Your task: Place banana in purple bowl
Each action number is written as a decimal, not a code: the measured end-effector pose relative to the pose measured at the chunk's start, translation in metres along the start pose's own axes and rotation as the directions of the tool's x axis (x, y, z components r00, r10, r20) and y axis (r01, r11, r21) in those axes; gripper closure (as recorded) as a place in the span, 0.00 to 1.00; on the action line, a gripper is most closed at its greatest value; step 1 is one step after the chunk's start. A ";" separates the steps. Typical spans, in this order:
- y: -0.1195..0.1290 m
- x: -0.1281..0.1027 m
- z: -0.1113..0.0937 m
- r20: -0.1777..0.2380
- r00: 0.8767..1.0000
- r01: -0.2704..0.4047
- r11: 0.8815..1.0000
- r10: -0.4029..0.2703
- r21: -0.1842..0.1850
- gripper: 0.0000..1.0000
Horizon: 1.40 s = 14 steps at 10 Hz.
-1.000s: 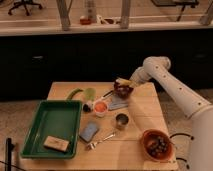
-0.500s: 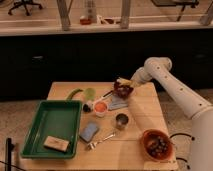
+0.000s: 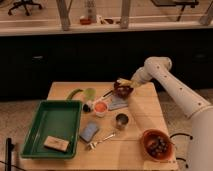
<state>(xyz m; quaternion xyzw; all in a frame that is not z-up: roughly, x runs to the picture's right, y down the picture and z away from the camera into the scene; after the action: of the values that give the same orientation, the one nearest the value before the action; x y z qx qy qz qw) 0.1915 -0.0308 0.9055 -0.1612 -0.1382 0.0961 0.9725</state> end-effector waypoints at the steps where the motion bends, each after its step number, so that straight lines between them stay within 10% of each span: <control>1: 0.000 0.000 0.002 -0.003 1.000 0.019 1.000 -0.019 -0.015 1.00; 9: -0.003 -0.014 0.013 -0.012 0.995 0.099 0.992 -0.100 -0.078 1.00; 14: -0.004 -0.021 0.017 -0.018 0.993 0.114 0.988 -0.116 -0.102 0.53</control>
<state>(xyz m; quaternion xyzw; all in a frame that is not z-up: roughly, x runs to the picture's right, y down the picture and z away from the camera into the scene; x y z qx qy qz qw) 0.1673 -0.0345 0.9175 -0.2029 -0.1404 0.0309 0.9686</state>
